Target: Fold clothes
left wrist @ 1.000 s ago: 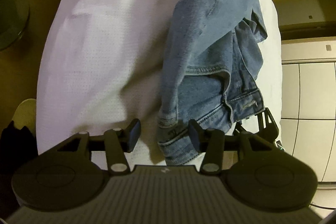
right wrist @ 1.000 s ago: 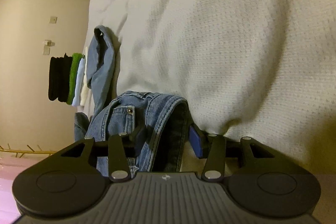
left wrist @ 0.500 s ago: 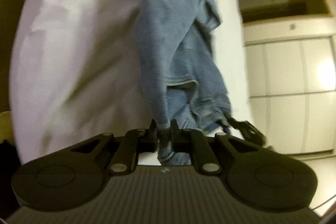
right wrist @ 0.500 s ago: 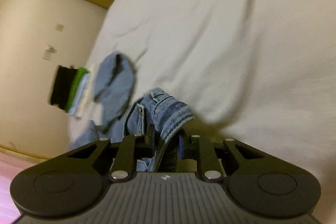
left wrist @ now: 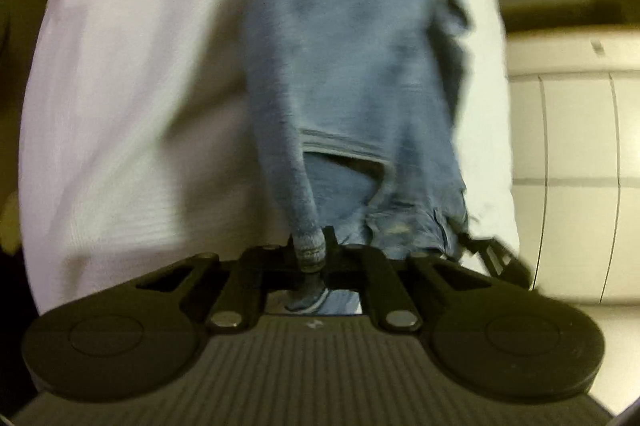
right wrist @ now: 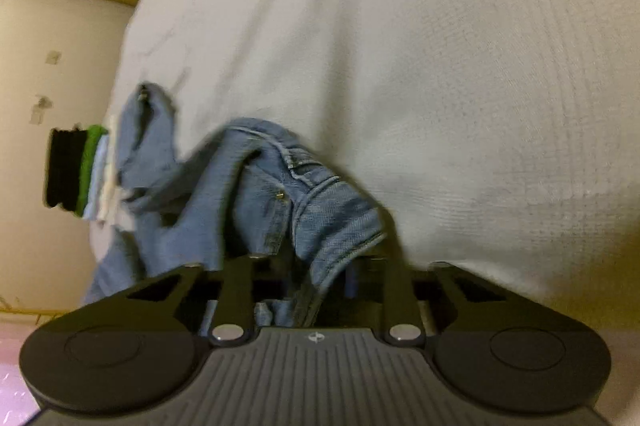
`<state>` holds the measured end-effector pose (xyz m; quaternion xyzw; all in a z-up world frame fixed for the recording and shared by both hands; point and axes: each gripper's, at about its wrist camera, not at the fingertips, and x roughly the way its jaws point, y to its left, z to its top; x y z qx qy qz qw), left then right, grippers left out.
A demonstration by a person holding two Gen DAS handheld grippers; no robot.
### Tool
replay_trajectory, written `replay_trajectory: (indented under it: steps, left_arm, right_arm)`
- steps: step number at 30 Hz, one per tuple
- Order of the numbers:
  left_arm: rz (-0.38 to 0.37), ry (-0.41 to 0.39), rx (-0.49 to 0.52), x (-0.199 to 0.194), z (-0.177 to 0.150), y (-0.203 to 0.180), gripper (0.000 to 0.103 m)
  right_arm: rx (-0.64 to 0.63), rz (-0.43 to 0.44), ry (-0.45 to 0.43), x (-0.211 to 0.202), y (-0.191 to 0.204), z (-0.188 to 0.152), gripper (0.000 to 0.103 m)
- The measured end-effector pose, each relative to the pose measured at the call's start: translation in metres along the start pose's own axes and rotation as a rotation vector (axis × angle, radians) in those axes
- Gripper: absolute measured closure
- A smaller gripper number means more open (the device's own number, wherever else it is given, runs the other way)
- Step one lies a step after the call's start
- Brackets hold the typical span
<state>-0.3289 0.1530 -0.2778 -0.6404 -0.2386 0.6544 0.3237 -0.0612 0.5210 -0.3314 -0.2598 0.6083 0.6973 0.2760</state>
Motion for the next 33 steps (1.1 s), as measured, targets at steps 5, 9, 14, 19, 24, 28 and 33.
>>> replay_trajectory:
  steps: [5, 9, 14, 19, 24, 28, 33]
  left_arm:
    - [-0.011, 0.083, 0.268, -0.026, -0.023, -0.074, 0.098]
    - [0.005, 0.231, 0.410, -0.009, -0.066, -0.106, 0.098]
    - [0.095, 0.449, 0.491, 0.039, -0.121, -0.113, 0.098]
    - [0.195, 0.528, 0.564, 0.074, -0.146, -0.109, 0.098]
    - [0.165, 0.552, 0.664, 0.050, -0.166, -0.122, 0.098]
    - [0.132, 0.648, 0.713, 0.062, -0.197, -0.126, 0.098]
    - [0.191, 0.702, 0.765, 0.116, -0.220, -0.135, 0.098]
  right_arm:
    - [-0.195, 0.139, -0.090, -0.103, 0.089, 0.014, 0.084]
    - [-0.191, 0.031, -0.112, -0.167, 0.069, 0.031, 0.084]
    - [-0.015, -0.258, -0.031, -0.177, -0.038, 0.024, 0.084]
    - [0.024, -0.326, -0.018, -0.173, -0.073, 0.001, 0.083]
    - [-0.099, -0.297, -0.030, -0.203, -0.042, -0.002, 0.084]
    - [-0.088, -0.374, -0.034, -0.229, -0.067, -0.011, 0.084]
    - [-0.038, -0.447, -0.077, -0.235, -0.107, -0.019, 0.081]
